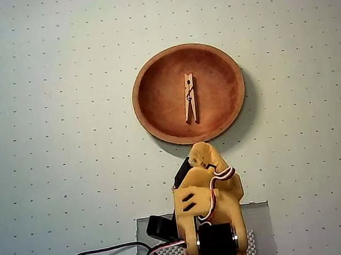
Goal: Grasp a clothespin and put it in the bowl.
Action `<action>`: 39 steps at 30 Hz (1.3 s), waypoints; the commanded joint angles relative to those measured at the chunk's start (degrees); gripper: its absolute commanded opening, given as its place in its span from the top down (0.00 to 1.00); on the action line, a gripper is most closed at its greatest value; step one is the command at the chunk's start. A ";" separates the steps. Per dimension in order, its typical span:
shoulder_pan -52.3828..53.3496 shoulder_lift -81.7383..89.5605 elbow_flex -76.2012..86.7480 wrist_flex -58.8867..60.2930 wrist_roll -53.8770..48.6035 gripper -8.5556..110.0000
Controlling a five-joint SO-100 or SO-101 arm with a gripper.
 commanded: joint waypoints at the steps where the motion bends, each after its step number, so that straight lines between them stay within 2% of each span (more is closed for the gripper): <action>1: -1.85 4.04 -0.26 -4.13 11.87 0.96; 6: -2.29 8.70 0.26 -13.18 26.37 0.96; 13: -2.11 16.52 13.62 -24.35 36.12 0.96; 21: -2.11 32.08 32.70 -30.41 38.32 0.96; 29: -2.02 32.78 44.03 -31.73 38.50 0.96; 39: 1.49 33.05 62.75 -41.22 38.50 0.96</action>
